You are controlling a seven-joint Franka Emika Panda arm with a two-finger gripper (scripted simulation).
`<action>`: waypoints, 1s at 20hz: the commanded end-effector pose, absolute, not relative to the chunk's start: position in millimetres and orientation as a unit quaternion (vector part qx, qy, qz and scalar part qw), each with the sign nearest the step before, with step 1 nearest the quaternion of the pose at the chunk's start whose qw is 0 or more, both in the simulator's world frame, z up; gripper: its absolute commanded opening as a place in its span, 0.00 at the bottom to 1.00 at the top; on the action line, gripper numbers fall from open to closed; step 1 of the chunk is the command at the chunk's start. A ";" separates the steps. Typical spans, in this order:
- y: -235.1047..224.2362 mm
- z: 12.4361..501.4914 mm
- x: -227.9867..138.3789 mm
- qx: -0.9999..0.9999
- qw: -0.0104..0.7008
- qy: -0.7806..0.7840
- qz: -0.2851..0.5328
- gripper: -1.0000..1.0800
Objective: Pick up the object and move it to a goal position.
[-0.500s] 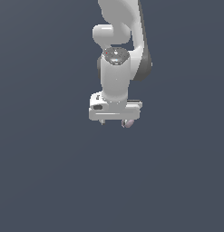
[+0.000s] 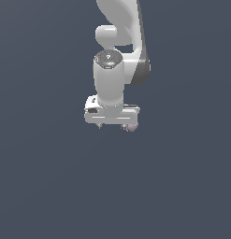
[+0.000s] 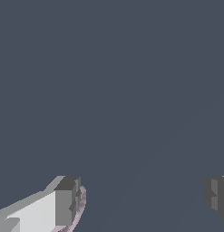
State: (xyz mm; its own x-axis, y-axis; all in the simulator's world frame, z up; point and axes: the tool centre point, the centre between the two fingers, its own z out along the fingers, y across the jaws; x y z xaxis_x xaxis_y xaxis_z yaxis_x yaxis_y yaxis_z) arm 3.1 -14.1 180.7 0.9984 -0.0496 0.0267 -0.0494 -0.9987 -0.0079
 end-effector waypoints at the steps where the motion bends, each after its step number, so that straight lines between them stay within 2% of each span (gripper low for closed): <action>1: -18.0 180.8 3.4 -0.999 0.004 0.029 -0.013 0.96; 20: 19.6 155.0 -21.3 -0.994 0.005 0.109 -0.009 0.96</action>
